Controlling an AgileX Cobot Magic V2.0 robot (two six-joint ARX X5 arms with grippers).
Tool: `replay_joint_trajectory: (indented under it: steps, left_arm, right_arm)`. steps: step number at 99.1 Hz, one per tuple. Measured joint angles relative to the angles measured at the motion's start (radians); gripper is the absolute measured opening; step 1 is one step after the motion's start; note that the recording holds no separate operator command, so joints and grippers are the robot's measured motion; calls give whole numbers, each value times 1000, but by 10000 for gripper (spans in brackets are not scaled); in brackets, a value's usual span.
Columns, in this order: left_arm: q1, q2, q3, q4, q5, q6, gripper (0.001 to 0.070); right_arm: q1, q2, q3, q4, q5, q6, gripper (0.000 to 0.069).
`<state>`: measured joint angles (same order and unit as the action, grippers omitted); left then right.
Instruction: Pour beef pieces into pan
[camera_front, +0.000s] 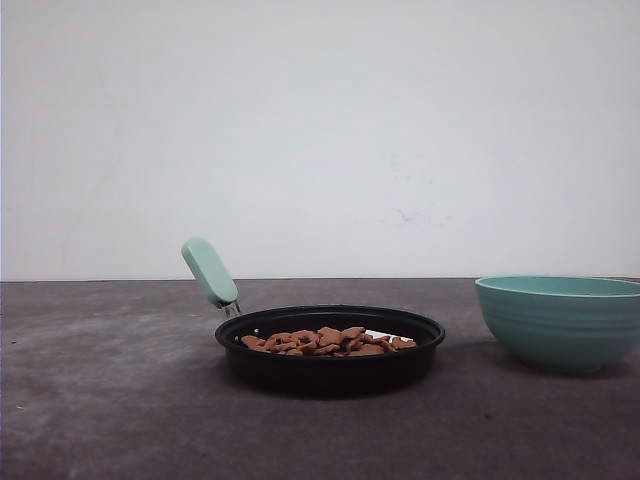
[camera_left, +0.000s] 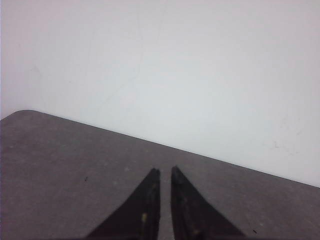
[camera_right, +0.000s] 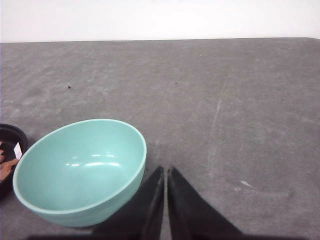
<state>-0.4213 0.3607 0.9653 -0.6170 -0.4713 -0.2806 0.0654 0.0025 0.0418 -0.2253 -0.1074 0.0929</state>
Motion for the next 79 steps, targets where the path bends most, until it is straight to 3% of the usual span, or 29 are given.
replay_joint_trajectory:
  steps: [38, 46, 53, 64, 72, 79]
  left_arm:
    - [0, 0, 0, 0, 0, 1, 14]
    - [9, -6, 0, -5, 1, 27, 14]
    - [35, -32, -10, -2, 0, 63, 14]
    - [111, -107, -89, 20, 0, 69, 14]
    - [171, -168, -207, 22, 11, 47, 14]
    - [207, -219, -338, 21, 67, 1, 14]
  right_arm:
    - [0, 0, 0, 0, 0, 0, 10]
    - [0, 0, 0, 0, 0, 0, 10]
    - [0, 0, 0, 0, 0, 0, 10]
    - [0, 0, 0, 0, 0, 0, 10]
    - [0, 0, 0, 0, 0, 0, 10]
    - [0, 0, 0, 0, 0, 0, 10]
